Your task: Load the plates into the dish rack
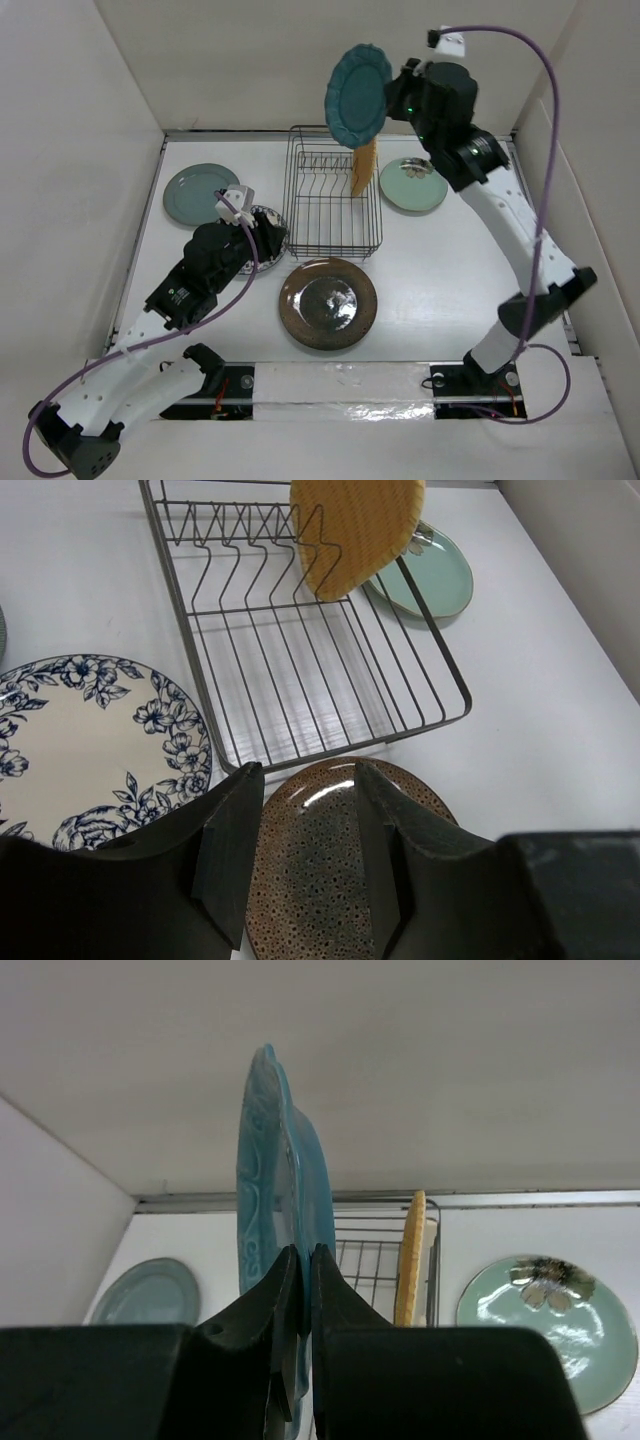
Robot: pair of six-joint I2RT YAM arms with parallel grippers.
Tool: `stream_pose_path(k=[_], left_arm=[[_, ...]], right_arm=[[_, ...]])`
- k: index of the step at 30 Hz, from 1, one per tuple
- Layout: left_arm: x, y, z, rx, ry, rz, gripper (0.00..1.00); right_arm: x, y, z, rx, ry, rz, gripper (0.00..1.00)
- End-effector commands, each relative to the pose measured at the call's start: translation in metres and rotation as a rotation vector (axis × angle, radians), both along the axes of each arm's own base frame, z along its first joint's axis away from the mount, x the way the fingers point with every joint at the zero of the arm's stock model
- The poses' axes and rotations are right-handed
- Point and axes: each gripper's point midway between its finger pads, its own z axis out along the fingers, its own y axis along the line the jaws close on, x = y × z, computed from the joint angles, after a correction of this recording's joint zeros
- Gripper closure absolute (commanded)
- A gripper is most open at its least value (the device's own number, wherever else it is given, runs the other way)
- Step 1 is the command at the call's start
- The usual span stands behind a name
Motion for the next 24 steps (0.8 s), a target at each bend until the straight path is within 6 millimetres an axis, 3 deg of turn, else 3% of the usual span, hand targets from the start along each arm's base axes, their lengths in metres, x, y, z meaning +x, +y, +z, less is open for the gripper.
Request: stream_pose_path(k=[1,2,3,5,7,9,16,24], left_arm=[[0.006,0.012,0.014,-0.04,-0.033,0.083,0.62],[0.006,0.013,0.015,-0.043,-0.035,0.09,0.61],[0.006,0.015,0.015,-0.043,-0.034,0.096,0.61],[0.005,0.016,0.018,-0.049,-0.043,0.102,0.6],[0.005,0.019,0.019,-0.049,-0.045,0.113,0.6],[0.004,0.02,0.018,-0.048,-0.044,0.118,0.6],[0.003,0.017,0.019,-0.05,-0.047,0.094,0.59],[0.001,0.016,0.019,-0.05,-0.048,0.088,0.59]], right_arm=[[0.006,-0.018,0.068,0.024,-0.177,-0.188,1.0],[0.025,-0.005,0.047,-0.016,-0.14,-0.207,1.0],[0.024,-0.002,0.055,-0.013,-0.144,-0.219,1.0],[0.043,0.002,0.036,-0.046,-0.11,-0.264,1.0],[0.044,0.01,0.033,-0.049,-0.101,-0.279,1.0],[0.054,0.015,0.017,-0.086,-0.078,-0.312,1.0],[0.068,0.016,-0.022,-0.204,-0.019,-0.424,1.0],[0.075,0.025,-0.055,-0.274,0.032,-0.422,1.0]])
